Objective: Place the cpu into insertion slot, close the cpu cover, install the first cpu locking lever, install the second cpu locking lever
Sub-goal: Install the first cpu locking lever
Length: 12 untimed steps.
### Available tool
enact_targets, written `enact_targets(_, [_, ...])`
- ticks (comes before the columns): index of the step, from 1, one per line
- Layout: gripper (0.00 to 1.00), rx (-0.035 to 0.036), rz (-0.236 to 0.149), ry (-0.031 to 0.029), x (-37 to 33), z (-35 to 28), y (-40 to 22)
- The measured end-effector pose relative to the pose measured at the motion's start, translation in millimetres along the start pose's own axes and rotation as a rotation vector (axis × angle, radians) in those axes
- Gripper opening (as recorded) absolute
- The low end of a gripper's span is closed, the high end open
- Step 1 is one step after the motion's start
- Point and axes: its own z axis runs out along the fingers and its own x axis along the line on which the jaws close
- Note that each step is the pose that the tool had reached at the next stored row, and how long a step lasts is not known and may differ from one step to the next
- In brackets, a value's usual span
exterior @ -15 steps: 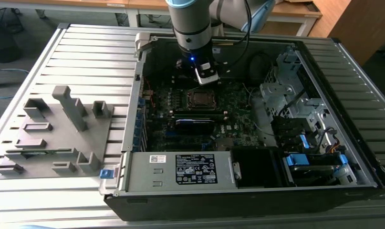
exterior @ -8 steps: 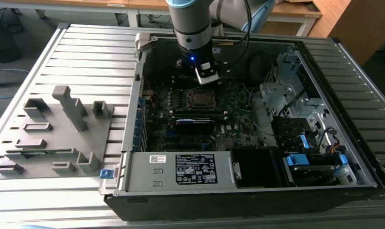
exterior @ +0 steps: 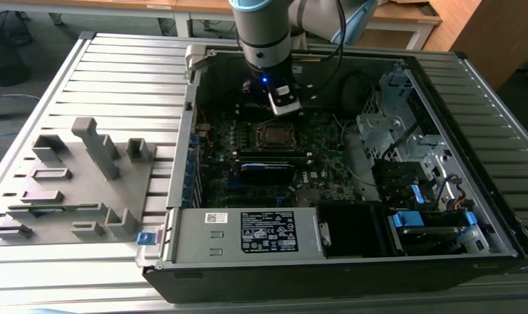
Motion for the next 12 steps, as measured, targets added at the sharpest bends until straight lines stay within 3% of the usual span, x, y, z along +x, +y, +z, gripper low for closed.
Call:
enact_targets(4, [0.11,-0.0017,0.001,0.0003,-1.0,0.4,0.2])
enact_targets(9, [0.11,-0.0120,0.003,0.0030,-1.0,1.6,0.1])
enact_targets(12, [0.11,-0.0133,0.004,0.0033,-0.9,2.1,0.0])
